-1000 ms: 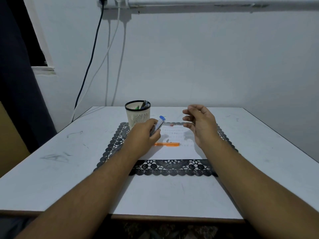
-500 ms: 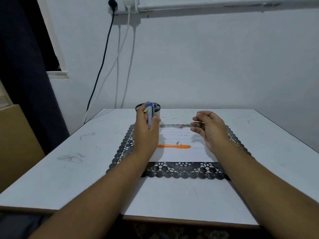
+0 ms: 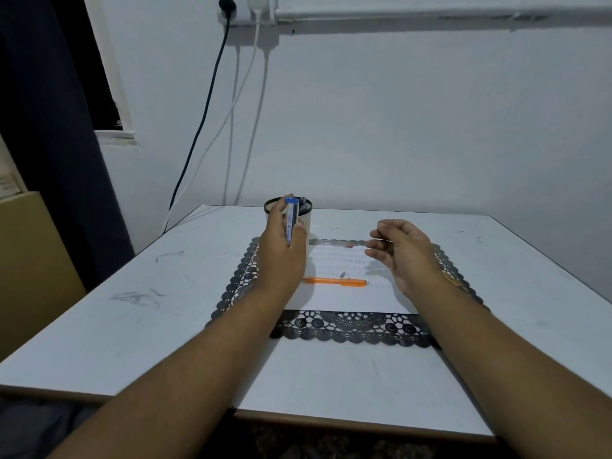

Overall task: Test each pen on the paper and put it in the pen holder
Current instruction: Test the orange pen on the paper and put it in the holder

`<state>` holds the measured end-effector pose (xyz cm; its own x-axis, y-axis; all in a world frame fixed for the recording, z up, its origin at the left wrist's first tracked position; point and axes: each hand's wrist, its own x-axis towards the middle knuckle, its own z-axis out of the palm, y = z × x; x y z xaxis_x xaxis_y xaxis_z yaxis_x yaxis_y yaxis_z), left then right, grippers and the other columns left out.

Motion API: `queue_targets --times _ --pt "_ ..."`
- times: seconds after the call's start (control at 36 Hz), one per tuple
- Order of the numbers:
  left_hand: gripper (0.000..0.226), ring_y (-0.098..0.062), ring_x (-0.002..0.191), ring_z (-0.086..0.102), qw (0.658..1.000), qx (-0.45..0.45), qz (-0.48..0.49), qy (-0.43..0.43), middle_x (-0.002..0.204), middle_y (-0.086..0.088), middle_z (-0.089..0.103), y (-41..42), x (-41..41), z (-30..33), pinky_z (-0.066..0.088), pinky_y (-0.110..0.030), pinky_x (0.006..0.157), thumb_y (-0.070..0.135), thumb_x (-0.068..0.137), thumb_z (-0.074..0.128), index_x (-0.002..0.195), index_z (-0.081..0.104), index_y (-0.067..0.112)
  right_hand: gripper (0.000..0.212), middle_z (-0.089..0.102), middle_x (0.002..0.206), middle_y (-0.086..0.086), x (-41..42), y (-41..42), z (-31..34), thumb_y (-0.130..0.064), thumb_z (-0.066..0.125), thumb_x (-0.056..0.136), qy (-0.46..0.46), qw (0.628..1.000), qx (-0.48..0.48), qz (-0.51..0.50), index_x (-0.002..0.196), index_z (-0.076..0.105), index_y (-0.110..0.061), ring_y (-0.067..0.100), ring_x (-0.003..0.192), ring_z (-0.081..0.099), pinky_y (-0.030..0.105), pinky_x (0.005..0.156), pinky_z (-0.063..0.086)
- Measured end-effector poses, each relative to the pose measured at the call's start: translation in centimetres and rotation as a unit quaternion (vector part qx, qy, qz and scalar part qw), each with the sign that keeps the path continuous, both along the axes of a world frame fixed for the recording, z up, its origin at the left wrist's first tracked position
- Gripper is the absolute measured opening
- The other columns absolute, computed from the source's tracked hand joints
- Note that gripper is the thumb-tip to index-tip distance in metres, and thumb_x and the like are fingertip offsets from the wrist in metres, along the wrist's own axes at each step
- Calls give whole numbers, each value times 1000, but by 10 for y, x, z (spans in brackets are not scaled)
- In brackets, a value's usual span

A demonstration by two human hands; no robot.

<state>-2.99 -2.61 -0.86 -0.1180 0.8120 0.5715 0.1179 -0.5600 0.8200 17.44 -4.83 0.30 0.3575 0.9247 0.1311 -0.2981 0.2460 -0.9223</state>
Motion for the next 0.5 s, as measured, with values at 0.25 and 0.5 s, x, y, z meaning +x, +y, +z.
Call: queue_targets --times 0.25,0.5 --pt "33 -7 79 68 1000 25 -11 -4 96 9 70 -3 5 1 57 -39 72 30 105 55 135 47 40 6 67 80 10 2 -1 1 -3 62 101 8 1000 -2 4 96 66 -5 19 62 66 29 59 61" --pt "15 -8 86 66 998 65 -8 15 101 -1 68 -3 6 0 53 -25 73 24 106 54 122 57 25 5 68 81 11 3 1 0 -3 63 100 6 1000 -5 10 98 66 -5 20 63 67 29 60 61"
